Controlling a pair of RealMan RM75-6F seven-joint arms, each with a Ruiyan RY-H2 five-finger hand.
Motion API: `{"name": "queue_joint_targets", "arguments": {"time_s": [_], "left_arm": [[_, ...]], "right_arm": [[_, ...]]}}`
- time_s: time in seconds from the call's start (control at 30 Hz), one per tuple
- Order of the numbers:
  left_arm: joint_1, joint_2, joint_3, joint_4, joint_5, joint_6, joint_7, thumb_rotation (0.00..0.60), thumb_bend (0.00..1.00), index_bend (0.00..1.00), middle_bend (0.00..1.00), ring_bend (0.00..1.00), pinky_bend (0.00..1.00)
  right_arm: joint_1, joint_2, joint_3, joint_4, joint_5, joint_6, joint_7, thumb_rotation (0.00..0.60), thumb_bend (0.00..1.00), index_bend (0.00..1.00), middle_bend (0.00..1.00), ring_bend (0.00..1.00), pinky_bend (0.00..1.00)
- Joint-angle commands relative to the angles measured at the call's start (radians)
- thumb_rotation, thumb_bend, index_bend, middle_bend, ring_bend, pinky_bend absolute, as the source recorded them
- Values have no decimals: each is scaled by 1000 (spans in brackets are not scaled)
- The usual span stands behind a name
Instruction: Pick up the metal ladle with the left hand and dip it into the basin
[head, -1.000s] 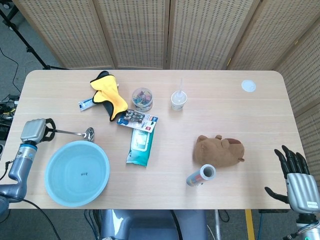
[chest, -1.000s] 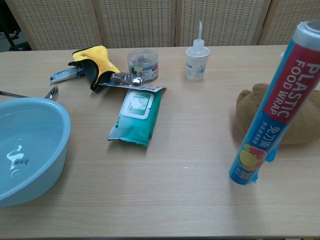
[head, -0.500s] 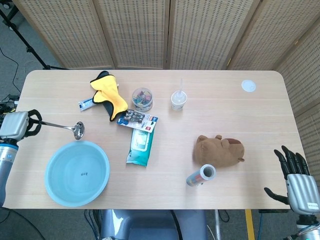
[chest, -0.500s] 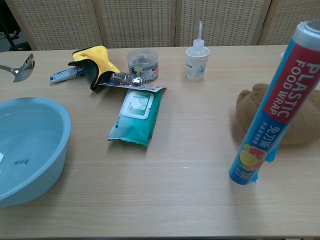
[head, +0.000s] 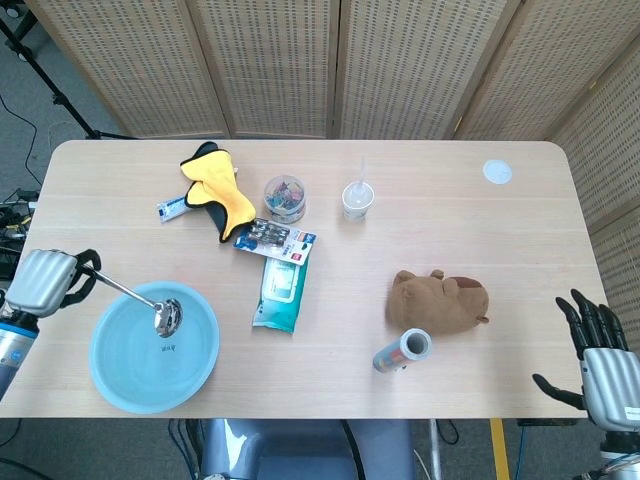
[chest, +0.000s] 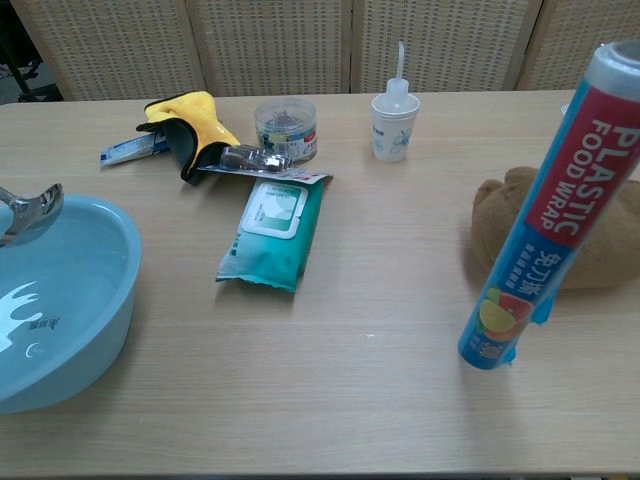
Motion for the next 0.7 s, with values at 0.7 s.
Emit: {"name": "queue_joint_targets", "arguments": {"time_s": [0.7], "left_arm": [[-53, -18, 84, -120, 28, -142, 389, 600, 636, 817, 962, 969, 947]], "right_arm": [[1, 10, -3, -2, -7, -6, 19, 600, 0, 0, 0, 0, 0]]}}
